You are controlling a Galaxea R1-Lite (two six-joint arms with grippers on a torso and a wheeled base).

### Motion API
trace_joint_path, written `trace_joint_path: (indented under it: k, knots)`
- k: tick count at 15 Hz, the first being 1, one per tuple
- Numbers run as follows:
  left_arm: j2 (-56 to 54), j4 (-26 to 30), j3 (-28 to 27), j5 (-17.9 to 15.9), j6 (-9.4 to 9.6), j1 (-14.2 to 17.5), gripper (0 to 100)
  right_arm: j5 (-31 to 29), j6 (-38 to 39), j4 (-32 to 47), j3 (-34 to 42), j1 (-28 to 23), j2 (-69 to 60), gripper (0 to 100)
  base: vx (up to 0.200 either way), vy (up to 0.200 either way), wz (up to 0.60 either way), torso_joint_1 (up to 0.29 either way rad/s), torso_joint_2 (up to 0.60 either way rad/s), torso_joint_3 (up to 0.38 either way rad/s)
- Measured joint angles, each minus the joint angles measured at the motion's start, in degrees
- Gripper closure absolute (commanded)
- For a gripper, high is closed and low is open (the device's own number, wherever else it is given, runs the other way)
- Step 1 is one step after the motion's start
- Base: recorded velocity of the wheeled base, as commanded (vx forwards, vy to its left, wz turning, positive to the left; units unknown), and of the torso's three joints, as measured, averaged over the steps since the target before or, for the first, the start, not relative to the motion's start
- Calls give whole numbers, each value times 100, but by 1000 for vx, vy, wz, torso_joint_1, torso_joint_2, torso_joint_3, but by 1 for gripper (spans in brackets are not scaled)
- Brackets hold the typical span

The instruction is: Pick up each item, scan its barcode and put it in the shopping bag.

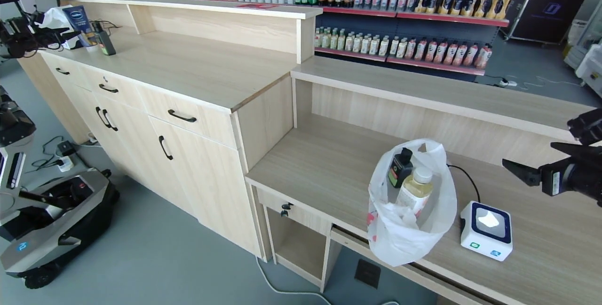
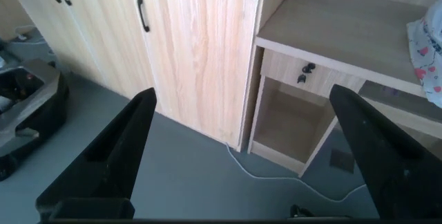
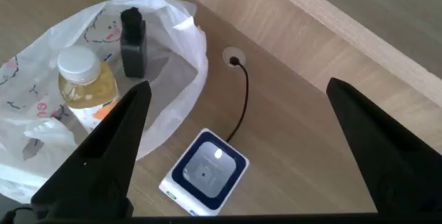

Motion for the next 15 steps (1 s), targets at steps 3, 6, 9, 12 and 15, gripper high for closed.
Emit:
trace_joint_path:
  k: [3,6,9,12,15]
  knots:
    - [0,2,1,-2,0,0,0,-246,173,794,-538,-88,-551,0,0,0,-600,-7,9,2]
    - [0,0,1,-2,0,2,0,-424,255,1563,-870,-118,-1056,0,0,0,-600,4,4,4]
    - [0,0,1,-2,0,2,0,-468,310,1943,-662,-118,-1686,0,0,0,-600,-4,2,1]
    - [0,2,4,-2,0,0,0,-479,597,1941,-105,-106,-2271,0,0,0,0,0,0,0]
    - [0,0,1,0,2,2,0,-466,1136,1864,1172,52,-3178,0,0,0,0,0,0,0]
